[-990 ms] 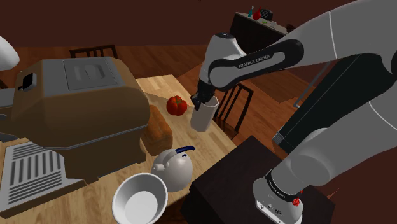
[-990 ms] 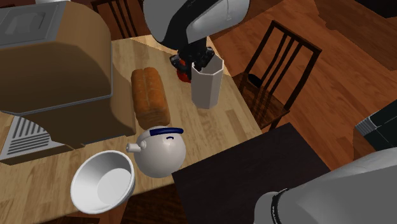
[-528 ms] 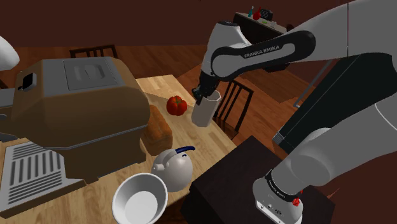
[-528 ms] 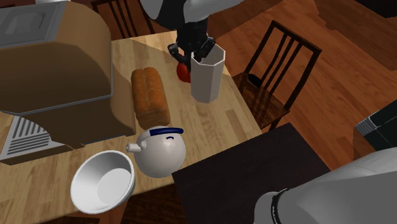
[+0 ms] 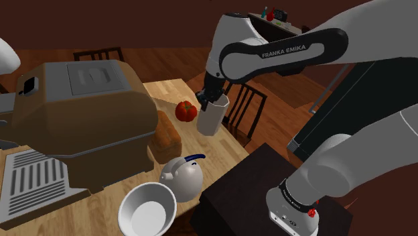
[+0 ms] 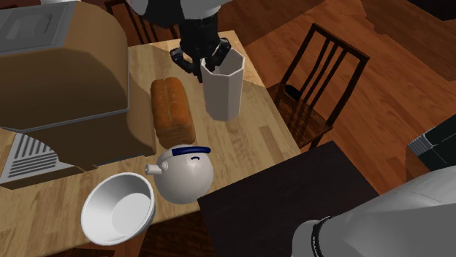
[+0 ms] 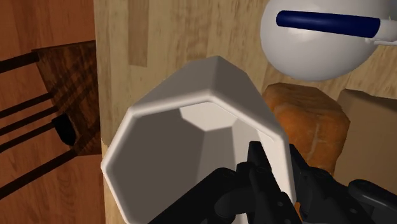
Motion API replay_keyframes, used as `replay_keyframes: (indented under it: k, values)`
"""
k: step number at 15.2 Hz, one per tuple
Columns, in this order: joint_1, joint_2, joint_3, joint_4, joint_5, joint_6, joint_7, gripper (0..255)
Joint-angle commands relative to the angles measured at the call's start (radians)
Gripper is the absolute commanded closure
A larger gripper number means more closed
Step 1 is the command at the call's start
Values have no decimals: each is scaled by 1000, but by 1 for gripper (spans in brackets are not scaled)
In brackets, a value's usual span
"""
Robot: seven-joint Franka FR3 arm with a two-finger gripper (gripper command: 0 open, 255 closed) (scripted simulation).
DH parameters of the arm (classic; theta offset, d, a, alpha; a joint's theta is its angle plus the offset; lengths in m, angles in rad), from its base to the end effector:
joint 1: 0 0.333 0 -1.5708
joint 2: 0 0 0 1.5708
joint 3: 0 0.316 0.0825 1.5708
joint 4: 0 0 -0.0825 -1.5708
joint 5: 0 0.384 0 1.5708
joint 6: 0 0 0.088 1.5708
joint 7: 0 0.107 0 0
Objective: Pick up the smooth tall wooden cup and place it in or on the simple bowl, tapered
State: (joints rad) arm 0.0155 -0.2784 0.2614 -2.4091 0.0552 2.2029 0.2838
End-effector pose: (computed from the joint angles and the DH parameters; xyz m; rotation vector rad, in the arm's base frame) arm 0.4396 0.1288 0.4207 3.1319 -0.0712 0.1077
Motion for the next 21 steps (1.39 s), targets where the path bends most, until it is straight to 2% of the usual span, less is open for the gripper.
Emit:
replay_keyframes:
  k: [1,12,21]
  values:
    - [23,-21,32,-5,12,-14,48,255]
    - [126,13,222,106,33,-86,333,255]
    - [187,153,383,296,-35,-151,598,255]
